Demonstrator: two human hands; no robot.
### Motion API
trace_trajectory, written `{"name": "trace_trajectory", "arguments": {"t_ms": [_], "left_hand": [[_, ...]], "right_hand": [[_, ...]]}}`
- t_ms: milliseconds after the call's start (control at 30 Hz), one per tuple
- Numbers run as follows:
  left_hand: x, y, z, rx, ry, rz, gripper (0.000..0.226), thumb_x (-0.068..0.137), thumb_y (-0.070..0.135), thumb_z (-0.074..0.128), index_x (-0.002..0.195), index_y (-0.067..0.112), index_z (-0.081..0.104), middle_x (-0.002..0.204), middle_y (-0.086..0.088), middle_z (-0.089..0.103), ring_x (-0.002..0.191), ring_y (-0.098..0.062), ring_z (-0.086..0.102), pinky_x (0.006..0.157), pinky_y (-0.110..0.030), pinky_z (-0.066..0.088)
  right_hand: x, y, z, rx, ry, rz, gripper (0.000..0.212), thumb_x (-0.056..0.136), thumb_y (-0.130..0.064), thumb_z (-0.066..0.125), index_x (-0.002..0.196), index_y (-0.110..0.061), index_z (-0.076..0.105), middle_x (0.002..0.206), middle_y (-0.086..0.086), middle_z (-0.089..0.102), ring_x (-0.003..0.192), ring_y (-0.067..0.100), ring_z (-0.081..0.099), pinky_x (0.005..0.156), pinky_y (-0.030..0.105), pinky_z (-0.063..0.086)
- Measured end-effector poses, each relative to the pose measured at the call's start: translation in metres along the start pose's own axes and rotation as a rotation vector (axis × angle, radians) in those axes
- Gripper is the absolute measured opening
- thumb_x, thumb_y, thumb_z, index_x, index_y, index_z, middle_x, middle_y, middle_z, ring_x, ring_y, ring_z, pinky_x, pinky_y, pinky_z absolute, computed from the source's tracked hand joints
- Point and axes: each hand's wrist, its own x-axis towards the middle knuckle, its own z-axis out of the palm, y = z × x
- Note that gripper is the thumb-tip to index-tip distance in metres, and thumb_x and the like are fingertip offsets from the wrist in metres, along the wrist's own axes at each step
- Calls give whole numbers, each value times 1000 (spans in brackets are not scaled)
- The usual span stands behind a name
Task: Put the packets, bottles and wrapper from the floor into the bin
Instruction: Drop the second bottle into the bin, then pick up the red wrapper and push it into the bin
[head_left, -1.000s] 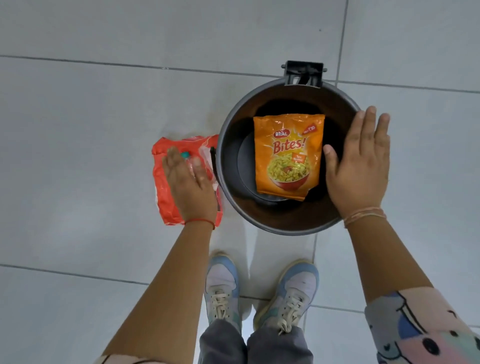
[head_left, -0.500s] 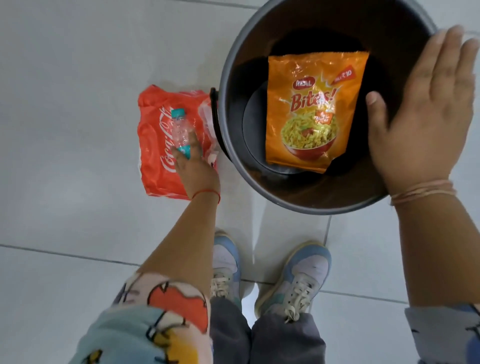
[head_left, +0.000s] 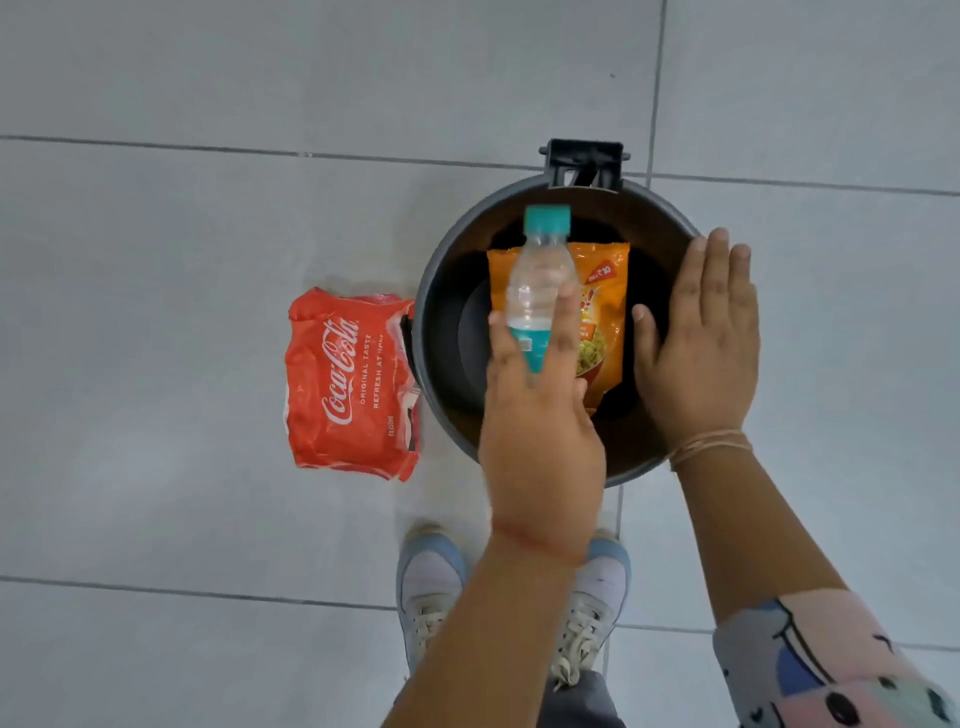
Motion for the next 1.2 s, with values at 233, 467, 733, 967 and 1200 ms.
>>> {"name": "trace_trajectory", "arguments": {"t_ms": [233, 467, 733, 967, 1200], "left_hand": [[61, -49, 78, 89, -451, -524, 69, 93, 15, 40, 144, 36, -1, 153, -23, 10, 133, -42, 29, 110, -52, 29], [40, -32, 38, -45, 77, -80, 64, 93, 27, 45, 145, 13, 11, 154, -16, 19, 142, -30, 12, 116, -46, 22], [26, -160, 3, 111, 320, -457, 73, 92, 36, 48, 143, 0, 10, 154, -23, 8, 142, -38, 3, 118, -46, 9], [2, -225, 58, 309, -265, -567, 112, 74, 61, 58, 144, 6, -10, 155, -19, -8, 142, -35, -9, 116, -45, 0], [9, -242, 75, 275, -284, -595, 60, 99, 20, 33, 144, 0, 0, 155, -21, 3, 143, -36, 4, 116, -42, 11]], "right_hand": [[0, 0, 0, 21, 13, -4, 60, 97, -28, 41, 145, -3, 17, 154, 18, 21, 143, 33, 15, 116, 40, 12], [-1, 1, -3, 13, -5, -15, 59, 99, -33, 37, 145, -3, 15, 155, 17, 18, 144, 32, 13, 117, 41, 11], [-1, 1, -1, 16, 15, -21, 61, 98, -32, 40, 144, 0, 17, 153, 23, 19, 143, 36, 14, 117, 45, 13], [-2, 3, 1, 16, 39, -36, 63, 98, -36, 39, 145, -1, 15, 154, 22, 17, 143, 35, 12, 117, 41, 9], [0, 8, 5, -5, 61, -67, 66, 97, -41, 36, 145, -1, 14, 155, 21, 15, 144, 35, 11, 117, 39, 8]]}}
